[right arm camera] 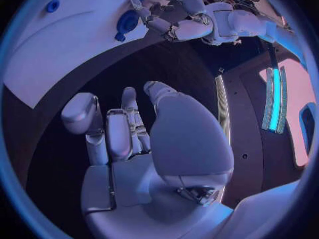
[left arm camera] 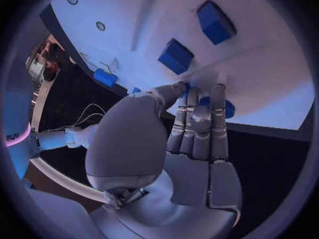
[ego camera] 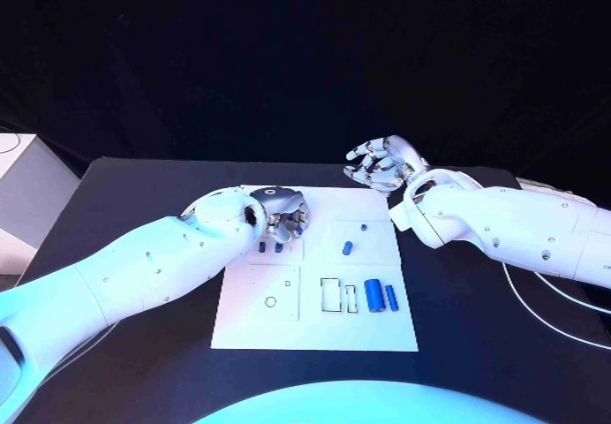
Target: Assemble the parts on the task board
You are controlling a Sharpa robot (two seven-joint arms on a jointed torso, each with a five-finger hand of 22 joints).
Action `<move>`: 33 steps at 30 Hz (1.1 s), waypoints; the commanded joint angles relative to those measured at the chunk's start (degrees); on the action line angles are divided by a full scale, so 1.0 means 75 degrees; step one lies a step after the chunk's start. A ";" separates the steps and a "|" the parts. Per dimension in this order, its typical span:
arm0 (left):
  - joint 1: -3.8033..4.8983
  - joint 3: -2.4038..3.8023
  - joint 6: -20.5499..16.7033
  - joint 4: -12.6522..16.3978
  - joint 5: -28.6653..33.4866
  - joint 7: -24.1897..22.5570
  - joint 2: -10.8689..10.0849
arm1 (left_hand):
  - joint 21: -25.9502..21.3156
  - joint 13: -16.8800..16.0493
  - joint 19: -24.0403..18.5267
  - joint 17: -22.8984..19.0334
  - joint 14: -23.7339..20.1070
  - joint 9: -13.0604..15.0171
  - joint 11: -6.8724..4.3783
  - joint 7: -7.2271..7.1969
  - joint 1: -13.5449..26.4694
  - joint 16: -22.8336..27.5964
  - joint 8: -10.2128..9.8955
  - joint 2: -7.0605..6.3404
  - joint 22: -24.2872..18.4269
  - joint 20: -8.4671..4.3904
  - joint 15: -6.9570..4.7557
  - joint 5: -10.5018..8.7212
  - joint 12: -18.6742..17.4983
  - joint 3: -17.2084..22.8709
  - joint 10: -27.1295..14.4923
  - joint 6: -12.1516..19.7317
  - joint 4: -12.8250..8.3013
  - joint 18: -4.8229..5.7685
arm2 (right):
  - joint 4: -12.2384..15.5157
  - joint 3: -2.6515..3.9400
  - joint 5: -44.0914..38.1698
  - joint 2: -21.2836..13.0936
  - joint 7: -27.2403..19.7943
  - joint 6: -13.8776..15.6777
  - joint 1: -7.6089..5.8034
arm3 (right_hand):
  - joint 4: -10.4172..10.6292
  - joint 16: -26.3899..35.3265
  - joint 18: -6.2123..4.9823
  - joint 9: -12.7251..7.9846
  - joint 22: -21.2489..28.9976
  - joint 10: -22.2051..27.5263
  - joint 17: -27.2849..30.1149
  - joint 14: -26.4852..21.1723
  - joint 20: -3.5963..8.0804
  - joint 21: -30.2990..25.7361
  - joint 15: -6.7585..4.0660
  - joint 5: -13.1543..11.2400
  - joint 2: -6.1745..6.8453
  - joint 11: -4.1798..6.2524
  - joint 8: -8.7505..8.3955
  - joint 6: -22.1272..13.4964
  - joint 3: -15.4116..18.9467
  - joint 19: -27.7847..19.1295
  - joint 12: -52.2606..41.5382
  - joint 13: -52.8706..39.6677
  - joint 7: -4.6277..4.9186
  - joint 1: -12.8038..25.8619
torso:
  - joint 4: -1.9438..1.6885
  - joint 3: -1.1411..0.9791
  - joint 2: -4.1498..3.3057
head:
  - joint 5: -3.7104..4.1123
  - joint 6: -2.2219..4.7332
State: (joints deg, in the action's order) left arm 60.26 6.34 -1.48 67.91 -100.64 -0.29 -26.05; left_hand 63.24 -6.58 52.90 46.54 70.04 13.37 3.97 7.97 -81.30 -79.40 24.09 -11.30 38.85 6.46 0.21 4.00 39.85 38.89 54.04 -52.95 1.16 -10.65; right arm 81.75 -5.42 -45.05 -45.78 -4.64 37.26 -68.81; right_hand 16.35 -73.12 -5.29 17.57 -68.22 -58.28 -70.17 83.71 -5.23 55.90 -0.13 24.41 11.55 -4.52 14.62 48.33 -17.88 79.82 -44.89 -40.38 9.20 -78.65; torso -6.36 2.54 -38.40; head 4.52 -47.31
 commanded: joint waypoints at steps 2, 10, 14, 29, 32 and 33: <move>-0.0002 -0.0009 0.0046 0.0007 0.0108 -0.0096 -0.0003 | 0.0096 0.0099 -0.0059 -0.0009 0.0108 0.0079 0.0010 0.0014 0.0037 -0.0071 -0.0127 0.0104 0.0054 0.0004 0.0016 -0.0026 -0.0380 0.0042 0.0256 -0.0137 -0.0091 0.0013 | 0.0015 0.0002 -0.0055 -0.0001 -0.0102 -0.0045 0.0002 | -0.0001 0.0010 -0.0137 0.0012 -0.0003 0.0006 -0.0008 0.0018 0.0010 0.0014 -0.0055 0.0038 0.0059 0.0060 0.0051 0.0035 -0.0029 0.0063 0.0032 0.0006 -0.0005 0.0045 | -0.0001 -0.0007 0.0002 | -0.0015 0.0016; -0.0003 -0.0010 -0.0151 0.0006 0.0190 -0.0168 -0.0005 | 0.0147 0.0217 -0.0079 -0.0035 0.0164 0.0216 0.0043 0.0027 0.0140 -0.0105 -0.0288 0.0149 0.0082 0.0035 0.0047 -0.0028 -0.1007 0.0065 0.0571 -0.0264 -0.0149 0.0009 | 0.0012 0.0002 -0.0055 0.0005 -0.0102 -0.0045 0.0002 | 0.0002 0.0014 -0.0135 0.0014 -0.0008 0.0002 -0.0005 0.0018 0.0010 0.0022 -0.0056 0.0039 0.0061 0.0061 0.0056 0.0041 -0.0034 0.0067 0.0032 0.0012 -0.0006 0.0057 | 0.0003 -0.0014 0.0000 | -0.0039 0.0029; -0.0006 -0.0009 -0.0378 0.0011 0.0249 -0.0237 -0.0027 | 0.0184 0.0244 -0.0049 0.0045 0.0247 0.0292 0.0048 0.0018 0.0129 -0.0144 -0.0324 0.0169 0.0094 0.0033 0.0037 -0.0018 -0.1284 0.0102 0.0758 -0.0374 -0.0211 0.0008 | 0.0008 0.0002 -0.0055 0.0008 -0.0103 -0.0047 0.0002 | 0.0002 0.0014 -0.0135 0.0014 -0.0008 0.0002 -0.0005 0.0018 0.0010 0.0022 -0.0056 0.0039 0.0061 0.0061 0.0056 0.0041 -0.0034 0.0067 0.0032 0.0012 -0.0006 0.0057 | 0.0001 -0.0012 -0.0002 | -0.0046 0.0042; -0.0020 0.0161 -0.0463 0.0780 0.0553 -0.0261 -0.0612 | 0.0242 0.0289 -0.0018 0.0071 0.0345 0.0422 0.0085 0.0052 0.0198 -0.0176 -0.0517 0.0144 0.0109 0.0046 0.0069 -0.0014 -0.2019 0.0169 0.1086 -0.0448 -0.0293 0.0007 | 0.0006 0.0002 -0.0055 -0.0027 -0.0093 -0.0050 0.0003 | 0.0002 0.0014 -0.0135 0.0016 -0.0007 -0.0003 -0.0008 0.0021 0.0011 0.0019 -0.0057 0.0044 0.0067 0.0062 0.0062 0.0047 -0.0044 0.0070 0.0030 0.0021 -0.0008 0.0073 | -0.0011 -0.0006 0.0008 | -0.0062 0.0080; -0.0025 0.0289 -0.0378 0.1003 0.0601 -0.0228 -0.0794 | 0.0239 0.0286 -0.0024 0.0075 0.0347 0.0435 0.0087 0.0053 0.0222 -0.0178 -0.0530 0.0139 0.0107 0.0049 0.0073 -0.0019 -0.2074 0.0157 0.1117 -0.0461 -0.0286 0.0007 | 0.0004 0.0002 -0.0055 -0.0033 -0.0086 -0.0053 0.0003 | 0.0002 0.0014 -0.0135 0.0016 -0.0007 -0.0003 -0.0008 0.0021 0.0011 0.0019 -0.0057 0.0044 0.0067 0.0062 0.0062 0.0047 -0.0044 0.0070 0.0030 0.0021 -0.0008 0.0073 | -0.0018 -0.0004 0.0015 | -0.0069 0.0085; -0.0026 0.0319 -0.0351 0.1061 0.0609 -0.0216 -0.0844 | 0.0237 0.0284 -0.0026 0.0079 0.0350 0.0441 0.0088 0.0055 0.0239 -0.0181 -0.0536 0.0138 0.0105 0.0050 0.0075 -0.0022 -0.2098 0.0146 0.1131 -0.0468 -0.0278 0.0007 | 0.0002 0.0002 -0.0055 -0.0034 -0.0083 -0.0054 0.0004 | 0.0002 0.0014 -0.0135 0.0016 -0.0007 -0.0003 -0.0008 0.0021 0.0011 0.0019 -0.0057 0.0044 0.0067 0.0062 0.0062 0.0047 -0.0044 0.0070 0.0030 0.0021 -0.0008 0.0073 | -0.0021 -0.0002 0.0016 | -0.0070 0.0085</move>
State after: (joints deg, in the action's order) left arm 60.08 8.66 -4.59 75.22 -97.33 -1.76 -32.19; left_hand 64.73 -4.46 52.71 47.05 72.29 16.56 4.63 8.45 -80.15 -80.44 20.28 -10.44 39.70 6.66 0.63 3.87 24.33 40.16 62.20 -55.95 -0.73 -10.63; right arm 81.72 -5.42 -45.05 -46.01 -4.66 37.26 -68.81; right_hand 16.36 -73.12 -5.29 17.61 -68.20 -58.17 -70.15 83.71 -5.03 55.90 -0.12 24.41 11.77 -4.41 14.85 48.32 -17.88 80.02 -44.89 -40.28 9.19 -78.42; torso -6.43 2.52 -38.33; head 4.03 -46.69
